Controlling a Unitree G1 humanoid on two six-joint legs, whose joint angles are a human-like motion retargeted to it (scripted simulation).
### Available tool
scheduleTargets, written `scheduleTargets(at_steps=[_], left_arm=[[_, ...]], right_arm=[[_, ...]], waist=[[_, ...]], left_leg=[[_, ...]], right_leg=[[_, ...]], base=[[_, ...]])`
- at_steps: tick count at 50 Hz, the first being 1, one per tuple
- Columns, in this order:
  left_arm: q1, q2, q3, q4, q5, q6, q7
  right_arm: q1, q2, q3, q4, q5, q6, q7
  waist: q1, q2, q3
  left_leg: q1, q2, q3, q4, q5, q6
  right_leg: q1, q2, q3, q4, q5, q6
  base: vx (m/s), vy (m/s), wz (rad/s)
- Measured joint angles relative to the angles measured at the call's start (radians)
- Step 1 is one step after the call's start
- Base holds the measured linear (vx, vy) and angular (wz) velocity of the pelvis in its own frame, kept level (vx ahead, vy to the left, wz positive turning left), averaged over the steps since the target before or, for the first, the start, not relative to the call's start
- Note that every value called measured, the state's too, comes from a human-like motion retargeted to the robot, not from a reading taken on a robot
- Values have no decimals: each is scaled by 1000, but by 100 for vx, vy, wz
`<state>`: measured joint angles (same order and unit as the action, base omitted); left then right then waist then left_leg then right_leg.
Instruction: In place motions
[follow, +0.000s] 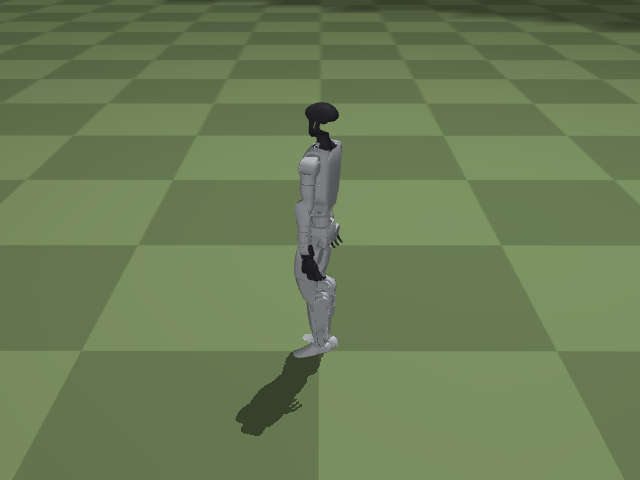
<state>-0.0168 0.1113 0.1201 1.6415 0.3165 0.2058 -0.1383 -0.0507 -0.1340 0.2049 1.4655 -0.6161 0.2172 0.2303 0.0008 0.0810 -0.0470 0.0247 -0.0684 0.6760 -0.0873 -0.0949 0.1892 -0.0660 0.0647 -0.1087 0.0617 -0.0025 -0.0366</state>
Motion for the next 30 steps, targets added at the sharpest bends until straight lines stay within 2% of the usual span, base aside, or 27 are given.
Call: scheduleTargets(at_steps=[9,19,30], left_arm=[[-3,30,24,16,25,7,-77],[9,35,89,31,-43,-7,-76],[61,32,97,-40,-16,-17,-91]], right_arm=[[-6,3,1,14,16,-8,5],[-5,4,-5,17,46,-26,4],[14,6,-37,21,92,-18,-21]], waist=[[-31,3,-9],[-122,12,-11],[-155,18,-11]], left_leg=[[-17,42,1,1,39,-27],[-28,67,-60,5,60,-52],[-16,99,-63,10,80,-89]], right_leg=[[-9,4,-3,9,-5,-8],[-19,10,-59,12,-17,-22],[-9,36,-57,1,-19,-54]], base=[[-2,-5,4],[-5,-9,30],[-4,-11,5]])
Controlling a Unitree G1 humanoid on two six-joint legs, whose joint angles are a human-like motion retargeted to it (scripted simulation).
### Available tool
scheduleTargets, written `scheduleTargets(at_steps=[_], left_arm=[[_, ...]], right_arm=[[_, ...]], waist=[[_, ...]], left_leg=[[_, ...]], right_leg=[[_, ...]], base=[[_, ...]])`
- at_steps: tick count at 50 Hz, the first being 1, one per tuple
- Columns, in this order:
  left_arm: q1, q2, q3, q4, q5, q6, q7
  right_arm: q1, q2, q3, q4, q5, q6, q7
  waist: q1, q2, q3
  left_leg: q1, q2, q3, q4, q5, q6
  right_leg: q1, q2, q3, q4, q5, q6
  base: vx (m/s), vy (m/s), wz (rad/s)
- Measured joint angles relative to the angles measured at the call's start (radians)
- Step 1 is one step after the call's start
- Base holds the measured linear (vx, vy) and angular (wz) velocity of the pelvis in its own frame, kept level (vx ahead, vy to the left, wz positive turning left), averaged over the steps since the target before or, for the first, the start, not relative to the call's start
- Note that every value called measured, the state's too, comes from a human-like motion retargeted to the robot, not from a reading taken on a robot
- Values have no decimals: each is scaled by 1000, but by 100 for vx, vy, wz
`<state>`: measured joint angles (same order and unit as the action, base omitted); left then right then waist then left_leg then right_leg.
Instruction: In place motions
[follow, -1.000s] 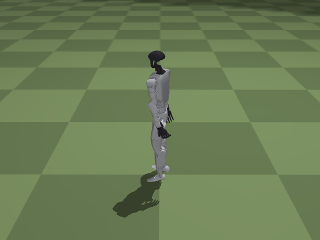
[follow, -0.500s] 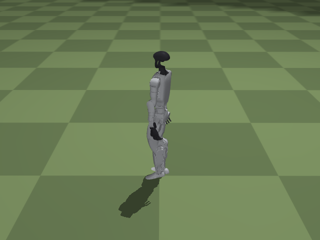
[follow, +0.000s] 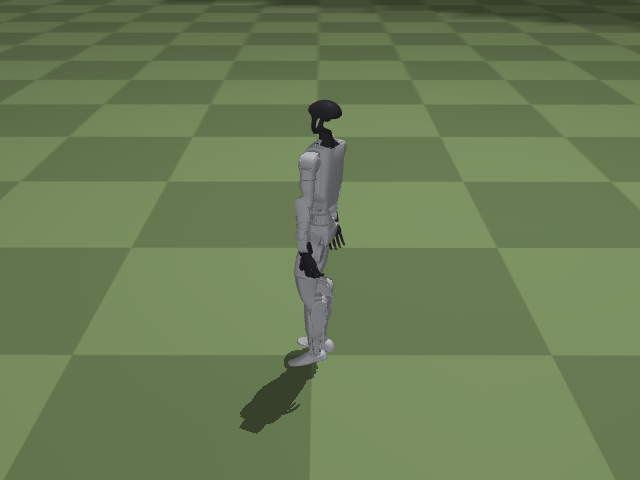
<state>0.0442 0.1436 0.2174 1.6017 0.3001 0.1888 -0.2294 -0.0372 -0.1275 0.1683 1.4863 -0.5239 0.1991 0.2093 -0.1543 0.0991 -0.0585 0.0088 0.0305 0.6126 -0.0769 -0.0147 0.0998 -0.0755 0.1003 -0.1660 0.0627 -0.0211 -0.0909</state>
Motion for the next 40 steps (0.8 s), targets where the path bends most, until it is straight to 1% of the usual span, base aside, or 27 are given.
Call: scheduleTargets(at_steps=[3,5,7,8,10,12,13,15,17,19,23,25,27,30,35,38,40], left_arm=[[21,1,21,-18,-13,-7,-8],[33,0,44,-30,-36,-16,-13],[41,-5,66,-39,-70,-29,-12],[43,-8,76,-43,-89,-34,-9],[44,-15,87,-49,-125,-41,-2],[48,-23,101,-54,-139,-39,-3],[49,-26,106,-57,-139,-37,-7],[58,-31,109,-64,-139,-39,-17],[69,-31,98,-76,-132,-41,-27],[76,-31,82,-88,-116,-40,-34],[73,-35,68,-98,-103,-37,-43],[71,-39,66,-92,-101,-34,-51],[75,-46,72,-78,-101,-31,-56],[89,-58,88,-53,-110,-32,-62],[114,-51,91,-20,-94,-24,-83],[113,-34,87,-6,-79,-17,-73],[116,-26,89,-8,-82,-17,-64]], right_arm=[[-1,-3,-4,8,14,2,-1],[-9,-6,-5,15,22,6,0],[-15,-9,-11,16,31,10,0],[-16,-12,-15,15,37,10,1],[-17,-21,-23,11,50,8,7],[-16,-31,-21,13,66,11,8],[-18,-34,-24,18,72,15,5],[-23,-38,-29,32,78,25,-9],[-23,-43,-33,41,87,27,-17],[-24,-52,-33,43,99,23,-11],[-38,-58,-34,27,110,20,-6],[-41,-58,-42,13,111,18,-7],[-44,-59,-43,3,106,19,3],[-52,-55,-31,-8,85,21,8],[-41,-41,-7,-39,63,10,2],[-30,-31,-7,-53,51,1,10],[-19,-26,-11,-56,44,-4,8]], waist=[[-39,-3,0],[-91,-11,4],[-153,-22,7],[-178,-30,7],[-188,-48,9],[-119,-67,23],[-117,-61,30],[-117,-44,45],[-102,-36,69],[-64,-37,107],[36,-59,201],[56,-73,239],[55,-78,267],[60,-87,282],[35,-99,287],[14,-99,291],[8,-97,280]], left_leg=[[-2,28,-30,34,-4,-30],[-21,57,-76,93,-13,-59],[-58,78,-142,186,-29,-70],[-82,80,-175,242,-40,-53],[-134,73,-208,351,-59,-7],[-184,47,-201,394,-54,-14],[-221,36,-247,398,-50,-31],[-299,2,-332,364,-47,-40],[-368,-35,-382,287,-49,-21],[-435,-67,-421,216,-49,-3],[-572,-98,-478,136,-32,14],[-638,-118,-491,115,-22,29],[-690,-134,-502,87,-10,38],[-761,-131,-479,58,-1,49],[-773,-124,-436,38,-2,48],[-697,-114,-419,50,0,30],[-636,-90,-403,89,6,15]], right_leg=[[1,-8,-24,9,-10,-4],[3,-29,-56,18,-21,-2],[5,-63,-102,23,-29,4],[7,-83,-123,24,-30,8],[7,-117,-132,28,-27,14],[7,-127,-72,33,-14,13],[10,-125,-76,34,-13,14],[11,-117,-88,40,-14,13],[15,-110,-88,58,-21,7],[24,-108,-75,85,-32,-5],[53,-124,-6,125,-51,-17],[69,-138,-11,125,-47,-28],[83,-146,-38,117,-36,-37],[86,-155,-44,102,-21,-44],[92,-155,-53,88,-14,-49],[107,-143,-66,81,-19,-47],[109,-135,-62,77,-23,-44]], base=[[-5,-11,52],[-9,-8,110],[-11,-4,140],[-12,-3,113],[-10,-1,17],[-12,3,-102],[-14,4,-32],[-13,4,15],[-7,3,-5],[-7,2,-46],[-15,2,-78],[-14,3,-8],[-8,3,23],[-4,1,0],[0,-1,5],[3,-4,32],[7,-2,9]])
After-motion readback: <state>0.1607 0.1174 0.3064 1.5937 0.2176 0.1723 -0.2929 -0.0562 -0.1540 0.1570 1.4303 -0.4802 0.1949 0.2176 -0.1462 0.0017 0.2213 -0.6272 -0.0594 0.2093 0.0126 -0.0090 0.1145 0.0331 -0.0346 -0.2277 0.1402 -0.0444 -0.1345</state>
